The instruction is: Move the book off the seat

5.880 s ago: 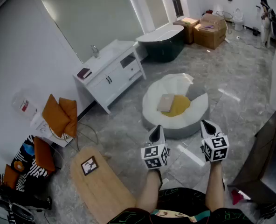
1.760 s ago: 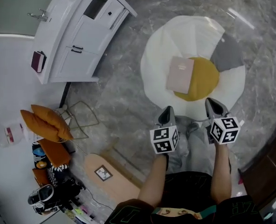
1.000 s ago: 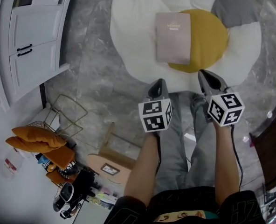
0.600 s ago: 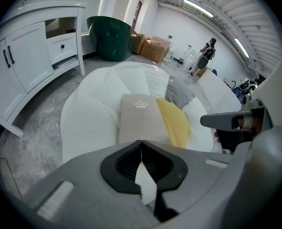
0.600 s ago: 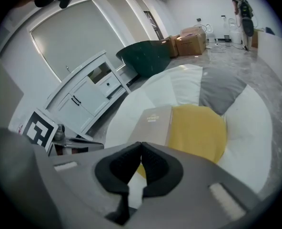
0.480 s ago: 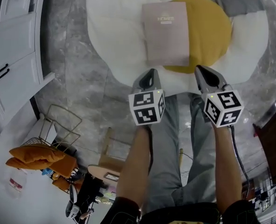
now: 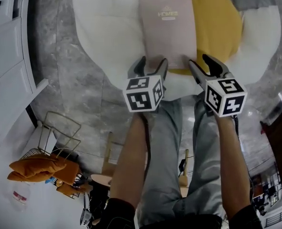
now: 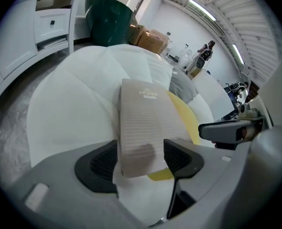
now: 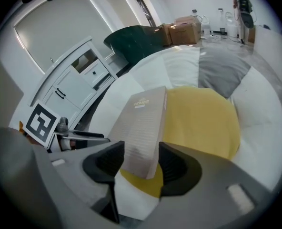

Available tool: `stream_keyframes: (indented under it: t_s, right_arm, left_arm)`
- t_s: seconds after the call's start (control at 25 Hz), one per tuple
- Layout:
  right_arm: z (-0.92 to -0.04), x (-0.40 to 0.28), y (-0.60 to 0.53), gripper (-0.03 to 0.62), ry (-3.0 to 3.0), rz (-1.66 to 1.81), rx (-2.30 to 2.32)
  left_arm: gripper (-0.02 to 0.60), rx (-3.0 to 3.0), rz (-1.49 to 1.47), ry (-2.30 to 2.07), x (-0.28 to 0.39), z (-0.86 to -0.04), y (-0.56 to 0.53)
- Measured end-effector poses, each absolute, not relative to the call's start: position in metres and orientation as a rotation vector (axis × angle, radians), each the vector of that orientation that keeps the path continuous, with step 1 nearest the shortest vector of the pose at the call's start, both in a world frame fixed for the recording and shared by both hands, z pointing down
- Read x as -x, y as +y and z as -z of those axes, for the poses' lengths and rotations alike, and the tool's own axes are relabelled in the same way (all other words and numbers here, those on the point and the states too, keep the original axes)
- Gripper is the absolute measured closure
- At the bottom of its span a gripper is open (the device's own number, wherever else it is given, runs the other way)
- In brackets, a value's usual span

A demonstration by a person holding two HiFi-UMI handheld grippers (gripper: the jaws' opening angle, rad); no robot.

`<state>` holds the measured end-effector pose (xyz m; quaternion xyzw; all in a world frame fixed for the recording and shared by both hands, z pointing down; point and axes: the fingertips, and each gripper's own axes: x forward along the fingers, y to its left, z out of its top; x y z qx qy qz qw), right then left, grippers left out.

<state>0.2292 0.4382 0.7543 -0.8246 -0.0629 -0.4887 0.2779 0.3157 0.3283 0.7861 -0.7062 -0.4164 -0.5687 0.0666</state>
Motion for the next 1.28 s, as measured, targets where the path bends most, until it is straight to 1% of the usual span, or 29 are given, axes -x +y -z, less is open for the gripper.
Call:
stream_keyframes:
  t_s: [0.04,0.28,0.48,0.56,0.72,0.8,0.88,1.28]
  right_arm:
    - [-0.761,-0.230,0.440,0.361,-0.173,1.319,2.209]
    - [-0.791,-0.240,0.436,0.359,-0.180,1.346,2.179]
    - [-0.810,-0.244,0.433,0.344,-0.144,1.469,2.226]
    - [-0.813,-0.243,0.433,0.344,-0.135,1.454,2.213]
    - [-0.819,-0.241,0.434,0.344,-0.156,1.420,2.179]
    - [-0.817,-0.241,0.434,0.347,-0.163,1.418,2.179]
    - [-0.812,-0.241,0.433,0.364,-0.146,1.424,2.176]
    - [-0.753,-0.214,0.425,0.364,-0.012,1.411,2.241]
  left_arm:
    - [0.262,2.108,1.727,-1.266,-0.314,-0.792,0.328]
    - [0.262,2.058,1.802,-1.345,-0.304,-0.814,0.329]
    - [0.262,2.002,1.804,-1.433,-0.305,-0.819,0.336]
    - [0.290,1.978,1.820,-1.452,-0.303,-0.821,0.338]
    - [0.290,1.940,1.836,-1.429,-0.300,-0.826,0.340]
    - [0.293,1.921,1.853,-1.410,-0.300,-0.824,0.339]
    - [0.299,1.924,1.859,-1.403,-0.299,-0.818,0.338]
    - [0.305,2.058,1.729,-1.342,-0.268,-0.752,0.326]
